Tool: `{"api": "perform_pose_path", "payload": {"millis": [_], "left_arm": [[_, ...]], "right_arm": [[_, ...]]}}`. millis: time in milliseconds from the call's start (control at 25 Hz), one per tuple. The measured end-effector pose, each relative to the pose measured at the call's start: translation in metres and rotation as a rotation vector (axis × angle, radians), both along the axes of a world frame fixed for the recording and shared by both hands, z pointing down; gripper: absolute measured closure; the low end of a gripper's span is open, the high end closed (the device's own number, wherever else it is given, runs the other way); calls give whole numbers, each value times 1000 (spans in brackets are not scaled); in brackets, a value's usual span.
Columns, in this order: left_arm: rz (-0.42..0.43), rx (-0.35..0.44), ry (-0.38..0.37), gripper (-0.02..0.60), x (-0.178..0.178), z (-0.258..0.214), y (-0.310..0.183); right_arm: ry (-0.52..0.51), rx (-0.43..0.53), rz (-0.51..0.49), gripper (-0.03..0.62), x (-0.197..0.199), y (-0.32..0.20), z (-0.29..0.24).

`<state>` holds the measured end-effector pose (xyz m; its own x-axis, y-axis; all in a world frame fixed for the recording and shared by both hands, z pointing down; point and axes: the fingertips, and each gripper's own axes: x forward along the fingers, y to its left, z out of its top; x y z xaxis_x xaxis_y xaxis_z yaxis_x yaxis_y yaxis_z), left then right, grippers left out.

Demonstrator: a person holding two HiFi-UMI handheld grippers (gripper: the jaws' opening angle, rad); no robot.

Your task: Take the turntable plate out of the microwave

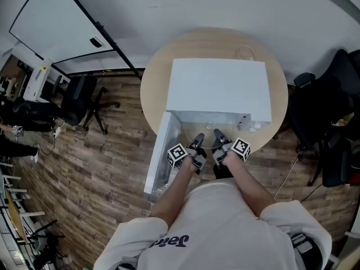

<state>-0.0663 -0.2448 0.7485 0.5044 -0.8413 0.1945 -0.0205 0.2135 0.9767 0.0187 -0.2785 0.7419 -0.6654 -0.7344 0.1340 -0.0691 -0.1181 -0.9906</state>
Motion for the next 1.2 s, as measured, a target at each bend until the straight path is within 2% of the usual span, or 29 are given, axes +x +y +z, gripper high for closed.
{"api": "perform_pose_path", "payload": {"millis": [320,600,640,760,960,1200], "left_arm": [[24,93,42,420,-3,-19,32],[66,171,95,422,4,-42,73],[73,181,105,435,6,-45,77],[82,177,121,534,11,-48,90],[99,194,96,548,22,-75,101],[69,191,96,548,28,-110,88]], "right_arm": [[43,127,-30,565,4,56,-35],[11,101,63,565,11,114,-44],[11,102,71,565,13,120,-45],[7,105,91,565,19,135,-52],[1,124,101,564,28,147,-69],[29,139,73,563,34,131,-105]]}}
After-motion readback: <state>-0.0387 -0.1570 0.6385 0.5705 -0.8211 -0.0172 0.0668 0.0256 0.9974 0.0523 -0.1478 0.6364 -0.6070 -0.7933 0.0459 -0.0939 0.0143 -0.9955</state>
